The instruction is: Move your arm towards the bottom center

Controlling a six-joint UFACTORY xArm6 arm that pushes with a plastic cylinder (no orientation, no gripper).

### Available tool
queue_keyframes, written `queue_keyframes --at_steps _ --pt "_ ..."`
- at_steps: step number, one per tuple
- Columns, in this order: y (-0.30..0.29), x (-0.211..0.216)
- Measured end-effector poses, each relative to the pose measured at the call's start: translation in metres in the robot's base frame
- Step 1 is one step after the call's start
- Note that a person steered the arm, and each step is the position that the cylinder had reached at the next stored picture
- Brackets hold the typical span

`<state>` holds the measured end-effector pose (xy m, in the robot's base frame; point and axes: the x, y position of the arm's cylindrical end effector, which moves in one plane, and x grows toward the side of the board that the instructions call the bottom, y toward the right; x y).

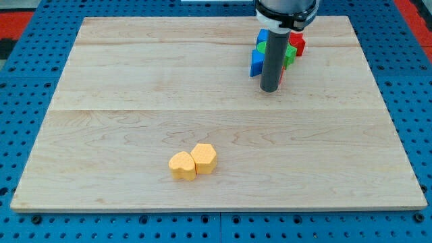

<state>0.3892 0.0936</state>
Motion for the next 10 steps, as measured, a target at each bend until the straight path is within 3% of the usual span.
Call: queue_keyframes --at_steps 3,4,6,7,10 --pt "0.017 -0.018" --pt "0.009 0.004" --pt "-0.146 0.022" --pt "-0.205 0.074" --pt "-0.224 0.205"
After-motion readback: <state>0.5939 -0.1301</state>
